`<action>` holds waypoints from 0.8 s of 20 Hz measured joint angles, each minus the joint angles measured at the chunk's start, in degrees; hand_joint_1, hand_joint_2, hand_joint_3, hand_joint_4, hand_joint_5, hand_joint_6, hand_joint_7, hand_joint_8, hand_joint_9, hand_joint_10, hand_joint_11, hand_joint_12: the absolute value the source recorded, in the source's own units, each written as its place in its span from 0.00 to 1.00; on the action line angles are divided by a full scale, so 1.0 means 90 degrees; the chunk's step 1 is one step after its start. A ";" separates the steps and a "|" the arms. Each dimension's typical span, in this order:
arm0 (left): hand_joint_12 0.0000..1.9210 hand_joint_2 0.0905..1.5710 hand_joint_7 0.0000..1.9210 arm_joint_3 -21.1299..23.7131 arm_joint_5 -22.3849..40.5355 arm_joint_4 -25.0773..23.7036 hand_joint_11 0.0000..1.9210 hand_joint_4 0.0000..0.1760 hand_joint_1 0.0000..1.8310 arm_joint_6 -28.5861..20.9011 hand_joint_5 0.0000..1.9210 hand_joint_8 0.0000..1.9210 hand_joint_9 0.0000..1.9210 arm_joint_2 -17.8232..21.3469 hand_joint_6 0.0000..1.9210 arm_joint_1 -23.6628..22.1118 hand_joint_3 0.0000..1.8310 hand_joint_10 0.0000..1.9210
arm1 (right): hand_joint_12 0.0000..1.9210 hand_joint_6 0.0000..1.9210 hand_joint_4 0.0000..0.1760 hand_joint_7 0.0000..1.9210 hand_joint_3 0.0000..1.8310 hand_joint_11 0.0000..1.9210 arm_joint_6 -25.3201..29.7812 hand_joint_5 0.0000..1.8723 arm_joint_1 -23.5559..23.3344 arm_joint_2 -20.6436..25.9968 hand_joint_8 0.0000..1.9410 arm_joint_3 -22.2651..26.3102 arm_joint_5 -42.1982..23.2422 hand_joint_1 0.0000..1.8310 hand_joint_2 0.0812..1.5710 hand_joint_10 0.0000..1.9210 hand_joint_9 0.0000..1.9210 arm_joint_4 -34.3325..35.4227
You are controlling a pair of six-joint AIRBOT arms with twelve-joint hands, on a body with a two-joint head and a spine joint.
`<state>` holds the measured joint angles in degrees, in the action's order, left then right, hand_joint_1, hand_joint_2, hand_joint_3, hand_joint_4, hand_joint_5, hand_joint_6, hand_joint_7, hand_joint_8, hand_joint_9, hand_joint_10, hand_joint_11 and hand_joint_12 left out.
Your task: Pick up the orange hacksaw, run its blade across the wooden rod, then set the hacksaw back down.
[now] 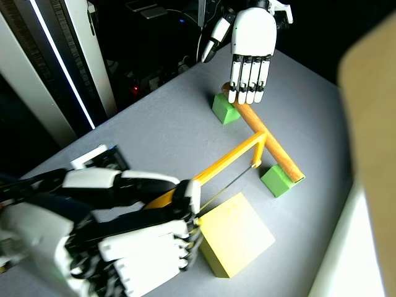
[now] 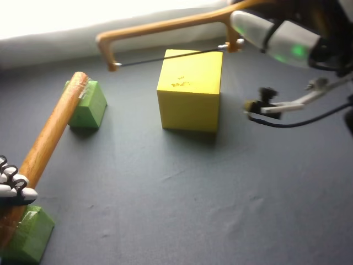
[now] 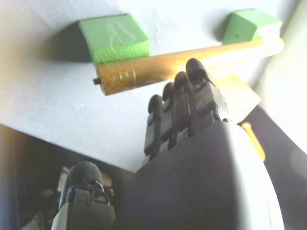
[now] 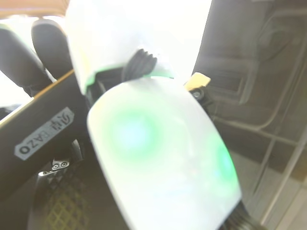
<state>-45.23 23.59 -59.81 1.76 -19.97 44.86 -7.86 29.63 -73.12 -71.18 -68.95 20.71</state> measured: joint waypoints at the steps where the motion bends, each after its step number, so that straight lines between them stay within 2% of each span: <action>1: 0.21 0.71 0.07 0.0000 0.0000 -0.0002 0.00 0.00 0.00 0.0000 0.06 0.00 0.07 -0.0017 0.00 -0.0017 0.00 0.00 | 0.63 0.59 0.00 0.47 0.00 0.50 -0.0070 0.38 -0.0041 -0.0141 0.55 0.0000 -0.0024 0.75 0.72 0.66 0.50 0.0155; 2: 0.15 0.71 0.05 -0.0002 0.0002 -0.0002 0.00 0.00 0.00 0.0000 0.04 0.00 0.05 -0.0032 0.00 -0.0032 0.00 0.00 | 0.61 0.60 0.00 0.46 0.00 0.51 -0.0170 0.38 -0.0075 -0.0313 0.56 0.0000 -0.0022 0.75 0.72 0.66 0.50 0.0347; 4: 0.16 0.71 0.05 -0.0012 0.0007 -0.0002 0.00 0.00 0.00 0.0000 0.05 0.00 0.05 -0.0034 0.00 -0.0034 0.00 0.00 | 0.61 0.58 0.00 0.46 0.00 0.51 -0.0316 0.38 -0.0153 -0.0610 0.57 0.0000 0.0117 0.75 0.72 0.66 0.50 0.0644; 6: 0.12 0.70 0.04 -0.0012 0.0007 0.0000 0.00 0.00 0.00 0.0000 0.03 0.00 0.04 -0.0034 0.00 -0.0032 0.00 0.00 | 0.61 0.58 0.00 0.46 0.00 0.51 -0.0357 0.38 -0.0250 -0.0855 0.57 -0.0070 0.0240 0.75 0.73 0.66 0.50 0.0763; 7: 0.12 0.70 0.04 -0.0012 0.0005 0.0000 0.00 0.00 0.00 0.0000 0.03 0.00 0.04 -0.0034 0.00 -0.0034 0.00 0.00 | 0.61 0.59 0.00 0.46 0.00 0.50 -0.0367 0.37 -0.0289 -0.0998 0.58 -0.0146 0.0306 0.75 0.73 0.67 0.50 0.0736; 8: 0.16 0.70 0.05 -0.0015 0.0002 0.0000 0.00 0.00 0.00 0.0000 0.05 0.00 0.05 -0.0034 0.00 -0.0034 0.00 0.00 | 0.61 0.60 0.00 0.46 0.00 0.50 -0.0381 0.37 -0.0313 -0.1144 0.58 -0.0187 0.0410 0.75 0.73 0.67 0.49 0.0743; 11: 0.13 0.70 0.04 -0.0015 0.0010 0.0000 0.00 0.00 0.00 0.0000 0.04 0.00 0.04 -0.0036 0.00 -0.0039 0.00 0.00 | 0.60 0.62 0.00 0.45 0.00 0.50 -0.0403 0.35 -0.0313 -0.1389 0.58 -0.0253 0.0648 0.75 0.73 0.67 0.49 0.0777; 14: 0.11 0.70 0.03 -0.0046 0.0015 -0.0007 0.00 0.00 0.00 0.0000 0.04 0.00 0.04 -0.0061 0.00 -0.0039 0.00 0.00 | 0.61 0.60 0.00 0.47 0.00 0.50 -0.0486 0.38 -0.0313 -0.1588 0.54 -0.0379 0.0935 0.75 0.72 0.65 0.50 0.0806; 16: 0.12 0.70 0.04 -0.0046 0.0019 -0.0002 0.00 0.00 0.00 0.0000 0.05 0.00 0.04 -0.0061 0.00 -0.0039 0.00 0.00 | 0.61 0.58 0.00 0.46 0.00 0.50 -0.0559 0.39 -0.0311 -0.1685 0.56 -0.0471 0.0986 0.75 0.72 0.65 0.50 0.0833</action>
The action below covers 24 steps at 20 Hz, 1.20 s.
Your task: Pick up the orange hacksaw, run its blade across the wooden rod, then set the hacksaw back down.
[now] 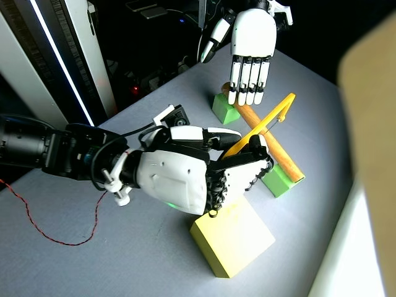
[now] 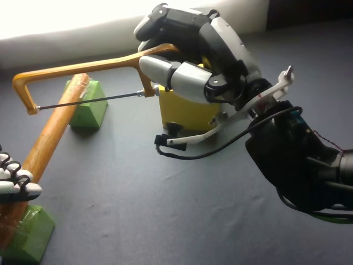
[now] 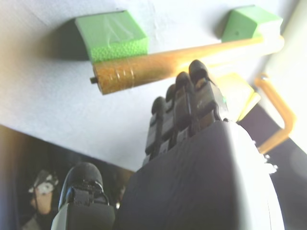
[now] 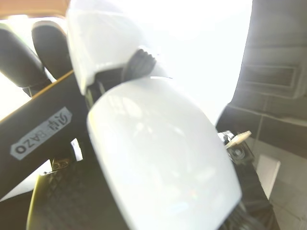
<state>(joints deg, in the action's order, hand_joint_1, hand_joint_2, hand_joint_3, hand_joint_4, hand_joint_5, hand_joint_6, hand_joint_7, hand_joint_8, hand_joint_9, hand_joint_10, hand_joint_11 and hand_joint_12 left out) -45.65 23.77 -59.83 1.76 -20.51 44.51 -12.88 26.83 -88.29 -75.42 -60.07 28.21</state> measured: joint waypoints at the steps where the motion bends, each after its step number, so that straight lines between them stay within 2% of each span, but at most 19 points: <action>1: 0.11 0.70 0.03 0.0000 0.0002 0.0000 0.00 0.00 0.00 0.0000 0.05 0.00 0.04 0.0000 0.00 0.0000 0.00 0.00 | 0.62 0.59 0.00 0.46 0.00 0.50 -0.0041 0.39 0.0005 -0.0056 0.57 -0.0058 0.0012 0.75 0.72 0.66 0.50 -0.0002; 4: 0.12 0.70 0.05 -0.0007 0.0007 0.0000 0.00 0.00 0.00 0.0000 0.05 0.00 0.04 0.0000 0.00 0.0000 0.00 0.00 | 0.62 0.58 0.00 0.45 0.00 0.50 -0.0170 0.39 0.0029 -0.0141 0.58 -0.0148 0.0070 0.75 0.73 0.67 0.50 0.0029; 5: 0.16 0.70 0.06 -0.0019 0.0010 -0.0007 0.00 0.00 0.00 0.0000 0.07 0.00 0.06 0.0000 0.00 0.0000 0.00 0.00 | 0.61 0.58 0.00 0.46 0.00 0.51 -0.0257 0.39 0.0032 -0.0172 0.58 -0.0177 0.0112 0.75 0.72 0.65 0.50 0.0039; 7: 0.18 0.70 0.06 -0.0036 0.0017 -0.0002 0.00 0.00 0.00 0.0002 0.07 0.00 0.06 -0.0005 0.00 -0.0010 0.00 0.00 | 0.61 0.58 0.00 0.46 0.00 0.51 -0.0330 0.40 0.0032 -0.0253 0.58 -0.0202 0.0136 0.75 0.72 0.65 0.50 0.0160; 9: 0.17 0.70 0.06 -0.0039 0.0010 -0.0005 0.00 0.00 0.00 0.0000 0.07 0.00 0.06 -0.0005 0.00 -0.0015 0.00 0.00 | 0.61 0.59 0.00 0.46 0.00 0.51 -0.0481 0.39 0.0032 -0.0345 0.57 -0.0202 0.0134 0.75 0.72 0.64 0.51 0.0301; 10: 0.14 0.70 0.05 -0.0041 0.0012 -0.0002 0.00 0.00 0.00 0.0000 0.05 0.00 0.04 -0.0005 0.00 -0.0017 0.00 0.00 | 0.60 0.58 0.00 0.46 0.00 0.51 -0.0542 0.39 0.0032 -0.0398 0.57 -0.0202 0.0134 0.75 0.72 0.65 0.51 0.0352; 14: 0.16 0.70 0.05 -0.0041 0.0012 -0.0005 0.00 0.00 0.00 0.0000 0.06 0.00 0.06 -0.0005 0.00 -0.0019 0.00 0.00 | 0.60 0.60 0.00 0.46 0.00 0.50 -0.0583 0.39 0.0032 -0.0510 0.56 -0.0202 0.0165 0.75 0.72 0.65 0.51 0.0347; 15: 0.12 0.71 0.04 -0.0041 0.0012 -0.0007 0.00 0.00 0.00 0.0000 0.06 0.00 0.04 -0.0005 0.00 -0.0019 0.00 0.00 | 0.61 0.61 0.00 0.46 0.00 0.50 -0.0610 0.37 0.0029 -0.0525 0.56 -0.0202 0.0199 0.75 0.73 0.66 0.50 0.0381; 16: 0.12 0.71 0.05 -0.0041 0.0012 -0.0007 0.00 0.00 0.00 0.0000 0.06 0.00 0.04 -0.0005 0.00 -0.0019 0.00 0.00 | 0.61 0.61 0.00 0.46 0.00 0.50 -0.0612 0.38 0.0032 -0.0546 0.57 -0.0202 0.0214 0.75 0.73 0.65 0.50 0.0403; 17: 0.16 0.71 0.06 -0.0041 0.0015 -0.0007 0.00 0.00 0.00 0.0000 0.08 0.00 0.06 -0.0005 0.00 -0.0019 0.00 0.00 | 0.61 0.61 0.00 0.46 0.00 0.50 -0.0629 0.38 0.0032 -0.0583 0.56 -0.0206 0.0228 0.75 0.73 0.65 0.50 0.0415; 20: 0.17 0.71 0.06 -0.0041 0.0012 -0.0010 0.00 0.00 0.00 0.0000 0.08 0.00 0.06 -0.0005 0.00 -0.0027 0.00 0.00 | 0.62 0.62 0.00 0.45 0.00 0.49 -0.0731 0.37 0.0032 -0.0702 0.58 -0.0206 0.0228 0.74 0.73 0.66 0.50 0.0527; 24: 0.15 0.70 0.06 -0.0046 0.0022 -0.0007 0.00 0.00 0.00 0.0000 0.06 0.00 0.05 -0.0012 0.00 -0.0027 0.00 0.00 | 0.64 0.61 0.00 0.46 0.00 0.48 -0.0797 0.38 0.0024 -0.1110 0.57 -0.0418 0.0223 0.74 0.73 0.67 0.49 0.0738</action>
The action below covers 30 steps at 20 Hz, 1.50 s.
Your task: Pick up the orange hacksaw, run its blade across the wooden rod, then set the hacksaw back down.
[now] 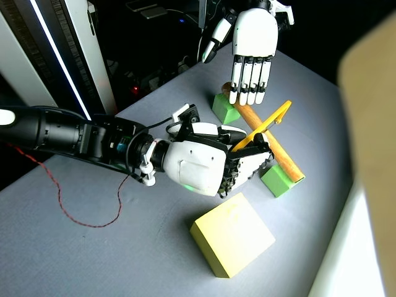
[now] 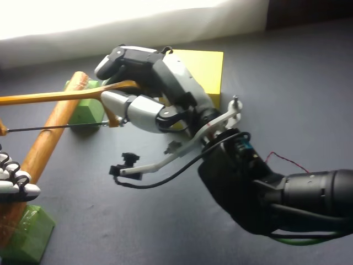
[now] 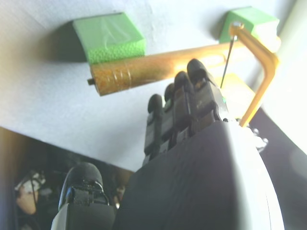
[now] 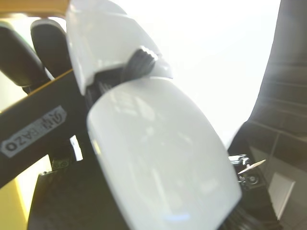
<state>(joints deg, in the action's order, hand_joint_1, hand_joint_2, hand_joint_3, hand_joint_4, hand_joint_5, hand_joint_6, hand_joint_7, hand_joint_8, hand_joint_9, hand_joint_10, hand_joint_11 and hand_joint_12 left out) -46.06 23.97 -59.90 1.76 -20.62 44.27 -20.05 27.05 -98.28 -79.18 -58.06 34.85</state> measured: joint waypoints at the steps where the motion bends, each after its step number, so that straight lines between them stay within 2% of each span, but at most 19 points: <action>1: 0.15 0.70 0.06 0.0000 0.0002 -0.0002 0.00 0.00 0.00 0.0000 0.06 0.00 0.05 -0.0002 0.00 0.0000 0.00 0.00 | 0.64 0.61 0.00 0.46 0.00 0.48 -0.0002 0.38 0.0000 -0.0061 0.57 -0.0041 0.0002 0.74 0.73 0.67 0.49 -0.0002; 5: 0.13 0.70 0.05 -0.0027 0.0007 -0.0005 0.00 0.00 0.00 0.0000 0.06 0.00 0.05 -0.0034 0.00 -0.0012 0.00 0.00 | 0.63 0.57 0.00 0.48 0.00 0.48 -0.0034 0.41 -0.0092 -0.0362 0.54 -0.0270 0.0068 0.75 0.72 0.65 0.50 0.0000; 6: 0.15 0.71 0.06 -0.0029 0.0007 -0.0005 0.00 0.00 0.00 0.0000 0.06 0.00 0.06 -0.0034 0.00 -0.0015 0.00 0.00 | 0.63 0.56 0.00 0.48 0.00 0.48 -0.0036 0.41 -0.0121 -0.0437 0.54 -0.0340 0.0073 0.75 0.71 0.65 0.50 -0.0015; 9: 0.10 0.72 0.04 -0.0092 0.0012 -0.0007 0.00 0.00 0.00 0.0000 0.04 0.00 0.04 -0.0034 0.00 -0.0012 0.00 0.00 | 0.63 0.58 0.00 0.47 0.00 0.48 -0.0039 0.40 -0.0177 -0.0634 0.55 -0.0520 0.0092 0.75 0.72 0.66 0.50 0.0012; 12: 0.14 0.71 0.05 -0.0119 0.0010 -0.0007 0.00 0.00 0.00 0.0000 0.06 0.00 0.04 -0.0039 0.00 -0.0012 0.00 0.00 | 0.63 0.58 0.00 0.47 0.00 0.48 -0.0056 0.40 -0.0250 -0.0763 0.55 -0.0610 0.0102 0.75 0.72 0.65 0.50 0.0092; 13: 0.12 0.71 0.04 -0.0119 0.0010 -0.0010 0.00 0.00 0.00 0.0000 0.05 0.00 0.03 -0.0039 0.00 -0.0010 0.00 0.00 | 0.63 0.59 0.00 0.47 0.00 0.48 -0.0063 0.40 -0.0282 -0.0801 0.55 -0.0627 0.0104 0.75 0.72 0.66 0.50 0.0119; 18: 0.14 0.71 0.05 -0.0119 0.0180 -0.0236 0.00 0.00 0.00 0.0000 0.06 0.00 0.05 -0.0039 0.00 0.0034 0.00 0.00 | 0.64 0.59 0.00 0.48 0.00 0.48 -0.0068 0.39 -0.0287 -0.0818 0.54 -0.0600 0.0087 0.75 0.72 0.66 0.50 0.0126; 19: 0.16 0.72 0.05 -0.0119 0.0185 -0.0228 0.00 0.00 0.00 0.0002 0.06 0.00 0.05 -0.0039 0.00 0.0034 0.00 0.00 | 0.64 0.58 0.00 0.48 0.00 0.47 -0.0070 0.41 -0.0253 -0.0763 0.53 -0.0532 0.0058 0.75 0.72 0.66 0.50 0.0121; 23: 0.12 0.71 0.04 -0.0119 0.0209 -0.0240 0.00 0.00 0.00 0.0002 0.06 0.00 0.04 -0.0034 0.00 0.0097 0.00 0.00 | 0.64 0.55 0.00 0.49 0.00 0.48 -0.0109 0.44 -0.0068 -0.0372 0.53 -0.0199 -0.0087 0.75 0.71 0.64 0.51 0.0126; 30: 0.12 0.71 0.04 -0.0104 0.0223 -0.0236 0.00 0.00 0.00 0.0000 0.05 0.00 0.04 -0.0024 0.00 0.0102 0.00 0.00 | 0.66 0.57 0.00 0.49 0.00 0.46 -0.0340 0.41 0.0270 0.0724 0.52 0.0763 -0.0160 0.75 0.71 0.66 0.50 0.0124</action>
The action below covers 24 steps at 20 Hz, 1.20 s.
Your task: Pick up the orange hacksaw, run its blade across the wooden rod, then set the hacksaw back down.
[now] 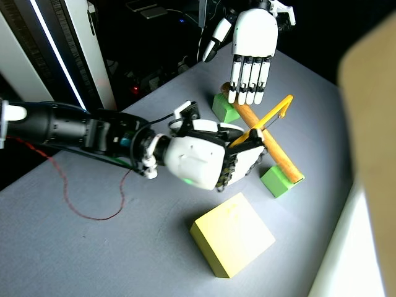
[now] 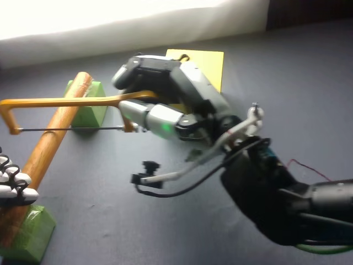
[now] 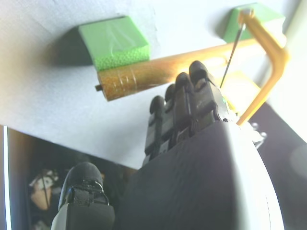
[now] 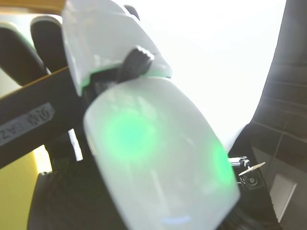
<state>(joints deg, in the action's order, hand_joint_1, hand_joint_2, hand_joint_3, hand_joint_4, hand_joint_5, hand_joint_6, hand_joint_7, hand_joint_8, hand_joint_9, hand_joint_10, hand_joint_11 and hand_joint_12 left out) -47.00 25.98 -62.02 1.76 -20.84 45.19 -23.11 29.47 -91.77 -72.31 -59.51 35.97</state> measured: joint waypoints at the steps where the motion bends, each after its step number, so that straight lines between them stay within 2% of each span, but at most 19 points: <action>1: 0.10 0.71 0.04 0.0000 0.0007 0.0005 0.00 0.00 0.00 0.0002 0.05 0.00 0.04 0.0000 0.00 0.0012 0.00 0.00 | 0.66 0.58 0.00 0.48 0.00 0.46 -0.0019 0.41 0.0034 0.0131 0.53 0.0095 0.0002 0.75 0.72 0.67 0.49 -0.0002; 3: 0.11 0.71 0.04 0.0000 0.0002 0.0002 0.00 0.00 0.00 0.0000 0.05 0.00 0.04 0.0000 0.00 0.0012 0.00 0.00 | 0.65 0.60 0.00 0.48 0.00 0.46 -0.0083 0.40 0.0131 0.0488 0.52 0.0342 -0.0095 0.75 0.72 0.66 0.50 0.0010; 7: 0.13 0.70 0.05 0.0000 0.0005 0.0002 0.00 0.00 0.00 0.0002 0.07 0.00 0.05 0.0000 0.00 0.0012 0.00 0.00 | 0.65 0.56 0.00 0.50 0.00 0.47 -0.0131 0.43 0.0131 0.0831 0.49 0.0619 -0.0240 0.75 0.70 0.64 0.51 0.0002; 9: 0.14 0.70 0.05 -0.0002 0.0007 0.0005 0.00 0.00 0.00 0.0000 0.07 0.00 0.05 0.0000 0.00 0.0012 0.00 0.00 | 0.64 0.57 0.00 0.49 0.00 0.47 -0.0206 0.42 -0.0012 0.1117 0.51 0.0857 -0.0153 0.75 0.71 0.65 0.50 -0.0007; 10: 0.13 0.70 0.05 -0.0002 0.0007 0.0002 0.00 0.00 0.00 0.0002 0.07 0.00 0.05 0.0000 0.00 0.0012 0.00 0.00 | 0.63 0.57 0.00 0.49 0.00 0.49 -0.0306 0.41 -0.0236 0.1501 0.51 0.1161 -0.0129 0.75 0.71 0.64 0.51 -0.0068; 15: 0.12 0.71 0.04 -0.0002 0.0007 0.0005 0.00 0.00 0.00 0.0000 0.06 0.00 0.05 0.0000 0.00 0.0012 0.00 0.00 | 0.63 0.57 0.00 0.48 0.00 0.48 -0.0345 0.42 -0.0255 0.2232 0.53 0.1821 -0.0279 0.75 0.71 0.66 0.50 0.0063; 17: 0.13 0.70 0.04 -0.0015 0.0015 0.0002 0.00 0.00 0.00 0.0000 0.05 0.00 0.05 0.0000 0.00 0.0010 0.00 0.00 | 0.62 0.59 0.00 0.48 0.00 0.48 -0.0347 0.40 0.0090 0.2521 0.53 0.2225 -0.0554 0.75 0.72 0.65 0.50 0.0109; 19: 0.14 0.71 0.04 -0.0015 0.0005 0.0129 0.00 0.00 0.00 0.0000 0.05 0.00 0.05 0.0000 0.00 -0.0002 0.00 0.00 | 0.63 0.61 0.00 0.47 0.00 0.48 -0.0321 0.38 0.0563 0.2574 0.55 0.2463 -0.1086 0.75 0.73 0.67 0.49 0.0340; 21: 0.18 0.70 0.06 -0.0015 -0.0002 0.0296 0.00 0.00 0.00 0.0000 0.06 0.00 0.06 -0.0002 0.00 -0.0068 0.00 0.00 | 0.64 0.59 0.00 0.46 0.00 0.47 -0.0090 0.39 0.1122 0.2533 0.56 0.2509 -0.1659 0.75 0.73 0.68 0.49 0.0510; 24: 0.14 0.71 0.05 -0.0017 0.0005 0.0542 0.00 0.00 0.00 0.0017 0.05 0.00 0.05 -0.0046 0.00 -0.0148 0.00 0.00 | 0.63 0.59 0.00 0.46 0.00 0.47 0.0158 0.39 0.1617 0.2453 0.56 0.2499 -0.2368 0.75 0.72 0.67 0.49 0.0622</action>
<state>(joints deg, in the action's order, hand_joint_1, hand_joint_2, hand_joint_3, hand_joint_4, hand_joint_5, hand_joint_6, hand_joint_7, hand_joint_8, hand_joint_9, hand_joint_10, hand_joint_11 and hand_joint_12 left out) -47.16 26.02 -57.14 1.91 -21.26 43.86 -21.69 44.03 -69.69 -49.82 -80.82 41.56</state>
